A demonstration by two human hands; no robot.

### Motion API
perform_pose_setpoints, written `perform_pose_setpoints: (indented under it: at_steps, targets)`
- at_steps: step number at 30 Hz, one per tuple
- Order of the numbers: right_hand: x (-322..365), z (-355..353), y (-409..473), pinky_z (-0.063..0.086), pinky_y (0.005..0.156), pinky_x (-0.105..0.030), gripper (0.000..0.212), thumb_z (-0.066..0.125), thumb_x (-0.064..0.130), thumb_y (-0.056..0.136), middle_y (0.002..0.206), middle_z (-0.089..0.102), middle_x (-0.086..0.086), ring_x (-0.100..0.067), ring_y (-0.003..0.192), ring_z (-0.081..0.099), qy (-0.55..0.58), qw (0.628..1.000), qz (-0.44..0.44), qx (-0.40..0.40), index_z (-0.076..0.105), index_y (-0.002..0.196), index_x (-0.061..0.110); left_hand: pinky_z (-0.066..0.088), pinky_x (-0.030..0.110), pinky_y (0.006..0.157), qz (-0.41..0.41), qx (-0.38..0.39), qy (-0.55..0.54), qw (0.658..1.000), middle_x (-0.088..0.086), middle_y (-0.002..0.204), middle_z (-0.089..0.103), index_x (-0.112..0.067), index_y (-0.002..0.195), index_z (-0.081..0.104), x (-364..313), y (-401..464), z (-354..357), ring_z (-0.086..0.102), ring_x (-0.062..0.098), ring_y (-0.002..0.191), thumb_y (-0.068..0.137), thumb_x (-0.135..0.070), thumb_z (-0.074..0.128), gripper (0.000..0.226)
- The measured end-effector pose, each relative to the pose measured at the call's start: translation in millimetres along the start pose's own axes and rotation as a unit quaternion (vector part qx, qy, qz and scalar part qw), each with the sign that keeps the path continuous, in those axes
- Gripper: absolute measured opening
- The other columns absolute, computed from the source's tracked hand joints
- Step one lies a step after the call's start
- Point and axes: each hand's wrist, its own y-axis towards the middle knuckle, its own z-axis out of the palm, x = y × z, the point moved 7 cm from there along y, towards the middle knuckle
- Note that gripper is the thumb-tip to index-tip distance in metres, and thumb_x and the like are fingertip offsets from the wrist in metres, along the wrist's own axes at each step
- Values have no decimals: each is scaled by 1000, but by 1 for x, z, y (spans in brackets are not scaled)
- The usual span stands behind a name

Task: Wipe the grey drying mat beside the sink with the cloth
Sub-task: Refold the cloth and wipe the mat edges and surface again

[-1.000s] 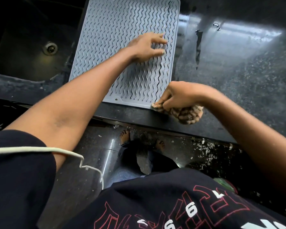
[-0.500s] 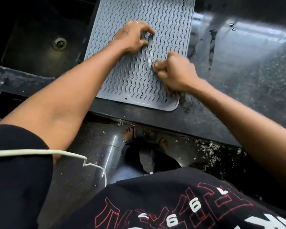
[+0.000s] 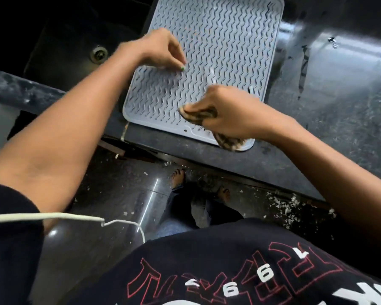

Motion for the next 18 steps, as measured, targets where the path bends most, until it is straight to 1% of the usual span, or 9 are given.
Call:
perform_pose_setpoints:
  at_steps: [1, 2, 4, 6, 8, 11, 14, 16, 18]
  targets:
    - [12, 4, 12, 46, 70, -33, 35, 55, 22, 87, 97, 56, -4, -19, 81, 53, -3, 1000, -27, -11, 62, 121, 27, 48, 11, 52, -27, 38, 22, 999, -2, 86, 71, -19, 98, 73, 13, -3, -2, 60, -6, 59, 80, -23, 75, 19]
    - [23, 10, 25, 48, 74, -36, 40, 55, 19, 86, 102, 54, -4, -20, 89, 54, -8, 998, -52, -15, 59, 124, 30, 51, 12, 54, -54, 73, 40, 995, -3, 80, 70, -17, 97, 73, 24, -6, -3, 62, -4, 58, 80, -23, 75, 18]
    - [46, 26, 52, 48, 76, -38, 45, 52, 17, 87, 112, 53, -7, -25, 104, 54, -44, 995, -93, -17, 54, 129, 33, 53, 20, 66, -90, 111, 63, 988, -4, 79, 70, -17, 95, 73, 39, -9, -5, 64, 5, 68, 81, -24, 75, 16]
    - [63, 41, 75, 45, 72, -39, 42, 47, 19, 90, 115, 52, -10, -29, 108, 51, -102, 988, -117, -26, 53, 129, 32, 54, 26, 70, -101, 115, 78, 985, -5, 81, 70, -22, 90, 73, 40, -7, -3, 63, 8, 72, 78, -28, 77, 13]
    - [72, 54, 87, 45, 72, -40, 34, 41, 25, 94, 118, 50, -11, -31, 108, 50, -163, 978, -133, -12, 54, 126, 27, 53, 26, 64, -114, 113, 97, 982, -7, 77, 68, -24, 83, 70, 36, -7, 1, 61, 8, 68, 73, -31, 81, 16]
    - [71, 71, 84, 44, 66, -40, 30, 39, 17, 94, 123, 45, -10, -30, 109, 48, -216, 964, -152, 26, 57, 119, 18, 51, 25, 57, -132, 104, 114, 979, -6, 73, 65, -23, 76, 65, 34, -8, 5, 57, 10, 65, 63, -33, 87, 27]
    - [50, 65, 58, 28, 52, -30, 25, 43, 13, 93, 103, 44, -5, -23, 95, 45, -216, 965, -145, 42, 59, 112, 16, 53, 29, 62, -146, 104, 107, 978, -3, 76, 63, -23, 76, 64, 34, -11, 7, 56, 12, 69, 61, -33, 88, 30]
    - [25, 55, 30, 18, 47, -24, 19, 43, 11, 92, 91, 34, 1, -18, 85, 39, -210, 968, -122, 70, 59, 101, 14, 54, 35, 71, -156, 109, 100, 977, -2, 80, 63, -22, 81, 65, 31, -13, 7, 56, 14, 73, 62, -32, 87, 30]
    - [-2, 44, -1, 18, 45, -25, 17, 40, 8, 91, 87, 29, 4, -17, 81, 38, -218, 967, -86, 98, 51, 83, 17, 55, 42, 85, -163, 115, 111, 974, -1, 85, 64, -19, 90, 67, 27, -15, 8, 59, 17, 82, 64, -32, 86, 35]
